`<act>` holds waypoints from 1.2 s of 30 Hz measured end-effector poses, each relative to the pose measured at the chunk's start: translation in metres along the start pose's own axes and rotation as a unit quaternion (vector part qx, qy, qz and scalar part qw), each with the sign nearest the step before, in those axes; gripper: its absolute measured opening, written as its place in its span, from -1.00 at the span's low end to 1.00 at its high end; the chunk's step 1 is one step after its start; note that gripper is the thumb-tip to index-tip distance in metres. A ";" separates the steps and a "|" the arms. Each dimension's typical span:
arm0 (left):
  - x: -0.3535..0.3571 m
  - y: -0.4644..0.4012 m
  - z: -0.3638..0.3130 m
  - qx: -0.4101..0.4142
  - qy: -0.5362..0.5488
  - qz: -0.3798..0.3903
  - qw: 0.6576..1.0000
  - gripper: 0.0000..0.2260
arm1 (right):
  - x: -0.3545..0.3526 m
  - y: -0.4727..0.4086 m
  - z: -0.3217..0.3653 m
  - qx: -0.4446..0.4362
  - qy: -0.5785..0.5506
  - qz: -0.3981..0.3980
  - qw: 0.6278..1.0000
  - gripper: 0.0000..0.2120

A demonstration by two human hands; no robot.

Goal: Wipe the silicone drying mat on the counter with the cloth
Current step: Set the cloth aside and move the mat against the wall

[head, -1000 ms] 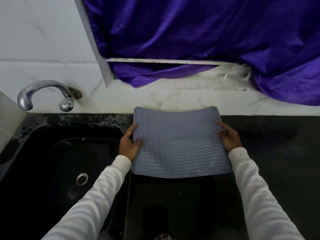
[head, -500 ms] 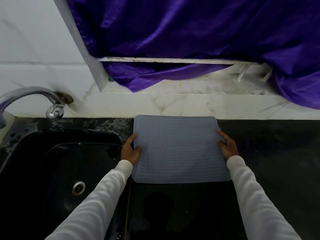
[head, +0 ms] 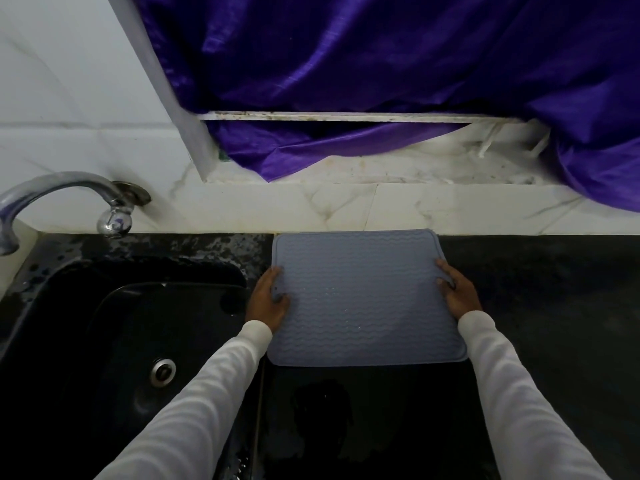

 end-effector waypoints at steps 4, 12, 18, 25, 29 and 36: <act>0.001 0.001 -0.003 0.001 -0.052 0.006 0.999 -0.42 | 0.000 -0.003 -0.004 -0.012 0.050 0.016 0.999 -0.57; 0.000 -0.002 -0.004 0.017 -0.086 0.014 0.996 -0.37 | 0.006 -0.001 -0.007 -0.012 0.067 -0.013 0.998 -0.57; -0.001 -0.001 -0.005 0.017 -0.069 0.007 0.997 -0.39 | 0.006 -0.002 -0.011 -0.017 0.073 -0.016 0.997 -0.56; 0.005 -0.003 -0.001 -0.003 -0.110 -0.006 0.994 -0.39 | 0.010 -0.004 -0.013 -0.033 0.135 -0.023 0.990 -0.51; 0.003 0.001 -0.005 -0.004 -0.119 0.003 0.993 -0.42 | 0.011 -0.006 -0.014 -0.034 0.187 -0.020 0.982 -0.50; 0.005 0.031 -0.004 -0.011 -0.290 0.005 0.957 -0.54 | 0.016 0.013 -0.019 0.005 0.431 -0.083 0.898 -0.49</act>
Point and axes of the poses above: each hand's wrist, its own y-axis away from the middle knuckle, its own x-axis out of the palm, z = x × y, the point moved 3 cm from there along -y, towards the middle knuckle, and after that the axes turned 7 degrees about z, right-handed, at the moved point
